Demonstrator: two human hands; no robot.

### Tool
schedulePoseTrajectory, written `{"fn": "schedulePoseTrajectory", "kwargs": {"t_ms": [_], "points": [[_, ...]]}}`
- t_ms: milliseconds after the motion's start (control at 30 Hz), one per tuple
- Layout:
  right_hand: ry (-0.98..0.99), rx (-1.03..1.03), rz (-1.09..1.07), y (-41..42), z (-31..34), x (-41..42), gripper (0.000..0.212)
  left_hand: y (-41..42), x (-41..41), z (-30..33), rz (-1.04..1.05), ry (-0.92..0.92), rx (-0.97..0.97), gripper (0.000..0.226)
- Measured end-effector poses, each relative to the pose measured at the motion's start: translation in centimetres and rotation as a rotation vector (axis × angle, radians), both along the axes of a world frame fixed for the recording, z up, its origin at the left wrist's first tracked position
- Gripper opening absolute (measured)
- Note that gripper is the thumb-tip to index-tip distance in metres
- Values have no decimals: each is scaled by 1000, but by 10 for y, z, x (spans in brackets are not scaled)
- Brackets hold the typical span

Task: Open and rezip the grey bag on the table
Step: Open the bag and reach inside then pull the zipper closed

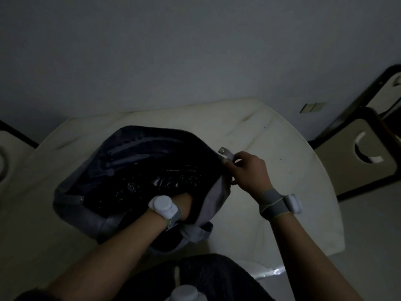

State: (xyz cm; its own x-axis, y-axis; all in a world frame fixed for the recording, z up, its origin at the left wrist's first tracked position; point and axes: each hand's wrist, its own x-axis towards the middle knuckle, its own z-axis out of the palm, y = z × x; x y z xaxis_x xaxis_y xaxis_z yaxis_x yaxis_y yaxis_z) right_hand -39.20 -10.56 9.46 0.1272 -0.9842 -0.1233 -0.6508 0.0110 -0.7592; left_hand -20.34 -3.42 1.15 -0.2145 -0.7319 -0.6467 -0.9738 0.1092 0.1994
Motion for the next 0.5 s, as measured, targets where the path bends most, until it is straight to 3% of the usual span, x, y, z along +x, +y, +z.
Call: {"fn": "schedulePoseTrajectory", "kwargs": {"t_ms": [67,167,267,367,500], "points": [[-218,120,-21,2,0,-1,16,-2,-9,35,131,163,-201,20],[-259,84,-86,5,-3,4,3,-15,-19,74,313,423,-525,24],[-470,214,-174,3,-4,6,7,-21,-32,87,499,551,-633,31],[-528,231,-151,5,0,2,10,-23,-38,92,566,512,-686,41],[-458,165,-69,7,1,-1,12,-30,-42,107,348,352,-566,38]]}}
